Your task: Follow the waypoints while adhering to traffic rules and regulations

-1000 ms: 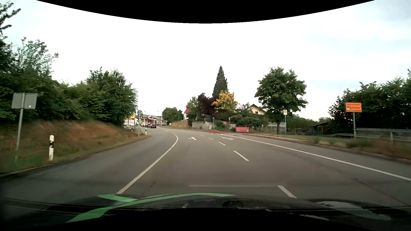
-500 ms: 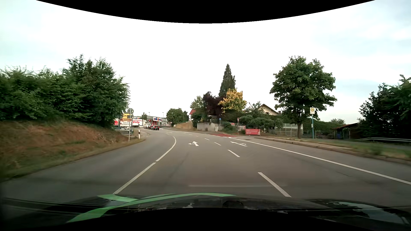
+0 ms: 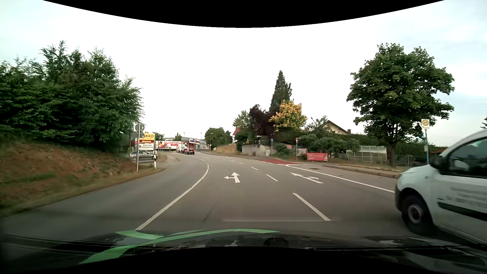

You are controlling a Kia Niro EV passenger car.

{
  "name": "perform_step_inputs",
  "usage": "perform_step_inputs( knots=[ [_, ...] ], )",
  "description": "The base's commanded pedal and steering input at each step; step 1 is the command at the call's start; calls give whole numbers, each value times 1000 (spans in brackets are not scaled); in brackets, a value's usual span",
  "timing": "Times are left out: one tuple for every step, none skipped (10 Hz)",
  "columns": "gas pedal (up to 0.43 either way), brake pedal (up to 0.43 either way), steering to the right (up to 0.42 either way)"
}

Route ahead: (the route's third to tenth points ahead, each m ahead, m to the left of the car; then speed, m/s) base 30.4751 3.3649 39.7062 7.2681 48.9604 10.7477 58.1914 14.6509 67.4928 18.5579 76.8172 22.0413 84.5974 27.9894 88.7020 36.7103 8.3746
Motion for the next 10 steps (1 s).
perform_step_inputs(
  knots=[
    [79, 0, -53],
    [79, 0, -50],
    [79, 0, -46],
    [79, 0, -44],
    [79, 0, -43],
    [79, 0, -43],
    [79, 0, -42],
    [79, 0, -42],
    [79, 0, -42],
    [79, 0, -42]
  ],
)
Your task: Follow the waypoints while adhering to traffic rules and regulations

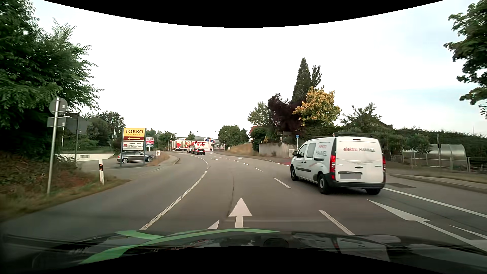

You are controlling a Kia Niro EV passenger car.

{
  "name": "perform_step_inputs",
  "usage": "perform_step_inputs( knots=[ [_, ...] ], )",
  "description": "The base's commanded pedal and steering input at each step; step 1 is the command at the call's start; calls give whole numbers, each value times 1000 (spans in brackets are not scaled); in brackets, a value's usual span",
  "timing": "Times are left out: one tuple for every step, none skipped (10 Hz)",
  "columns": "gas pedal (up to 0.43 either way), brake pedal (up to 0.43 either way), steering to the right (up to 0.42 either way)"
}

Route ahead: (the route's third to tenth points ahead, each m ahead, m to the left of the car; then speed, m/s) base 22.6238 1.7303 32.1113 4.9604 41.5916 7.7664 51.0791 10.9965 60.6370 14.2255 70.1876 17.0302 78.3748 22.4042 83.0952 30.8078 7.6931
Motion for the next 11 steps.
perform_step_inputs(
  knots=[
    [79, 0, -44],
    [79, 0, -44],
    [79, 0, -44],
    [79, 0, -44],
    [79, 0, -44],
    [79, 0, -44],
    [79, 0, -44],
    [79, 0, -44],
    [79, 0, -44],
    [87, 0, -44],
    [87, 0, -44]
  ],
)
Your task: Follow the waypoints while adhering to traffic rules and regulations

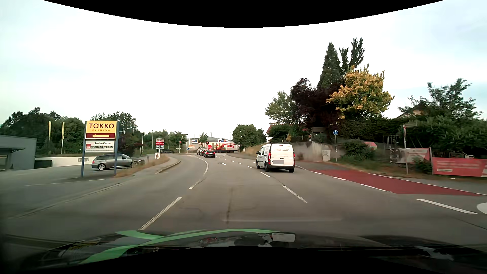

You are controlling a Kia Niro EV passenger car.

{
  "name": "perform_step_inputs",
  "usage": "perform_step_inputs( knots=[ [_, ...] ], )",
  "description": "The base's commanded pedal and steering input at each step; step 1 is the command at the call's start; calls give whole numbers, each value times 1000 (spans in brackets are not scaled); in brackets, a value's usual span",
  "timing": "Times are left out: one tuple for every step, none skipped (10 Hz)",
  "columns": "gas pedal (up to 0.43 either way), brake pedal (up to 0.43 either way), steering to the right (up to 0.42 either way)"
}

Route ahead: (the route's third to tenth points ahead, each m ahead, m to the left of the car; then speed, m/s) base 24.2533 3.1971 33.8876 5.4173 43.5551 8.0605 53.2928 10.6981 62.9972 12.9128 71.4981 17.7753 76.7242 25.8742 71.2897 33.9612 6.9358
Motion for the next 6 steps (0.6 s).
perform_step_inputs(
  knots=[
    [87, 0, -45],
    [67, 0, -45],
    [0, 0, -45],
    [0, 0, -45],
    [0, 0, -45],
    [0, 0, -47]
  ],
)
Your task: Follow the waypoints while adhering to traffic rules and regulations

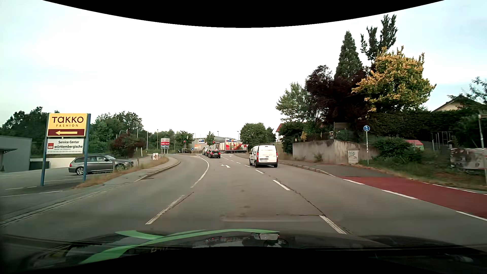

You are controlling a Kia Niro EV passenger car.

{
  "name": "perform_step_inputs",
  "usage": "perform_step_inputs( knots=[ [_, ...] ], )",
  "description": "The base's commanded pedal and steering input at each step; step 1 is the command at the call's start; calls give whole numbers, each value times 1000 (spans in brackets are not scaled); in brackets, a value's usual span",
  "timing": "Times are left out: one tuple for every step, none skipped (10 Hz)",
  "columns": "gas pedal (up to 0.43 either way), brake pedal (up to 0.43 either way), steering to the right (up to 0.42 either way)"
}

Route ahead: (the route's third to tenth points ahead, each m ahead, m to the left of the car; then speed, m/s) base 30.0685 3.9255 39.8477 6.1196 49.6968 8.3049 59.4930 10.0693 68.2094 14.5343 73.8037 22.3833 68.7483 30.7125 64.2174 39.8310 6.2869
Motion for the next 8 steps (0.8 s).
perform_step_inputs(
  knots=[
    [0, 0, -47],
    [0, 0, -48],
    [0, 0, -48],
    [0, 0, -48],
    [0, 0, -47],
    [8, 0, -48],
    [59, 0, -48],
    [67, 0, -49]
  ],
)
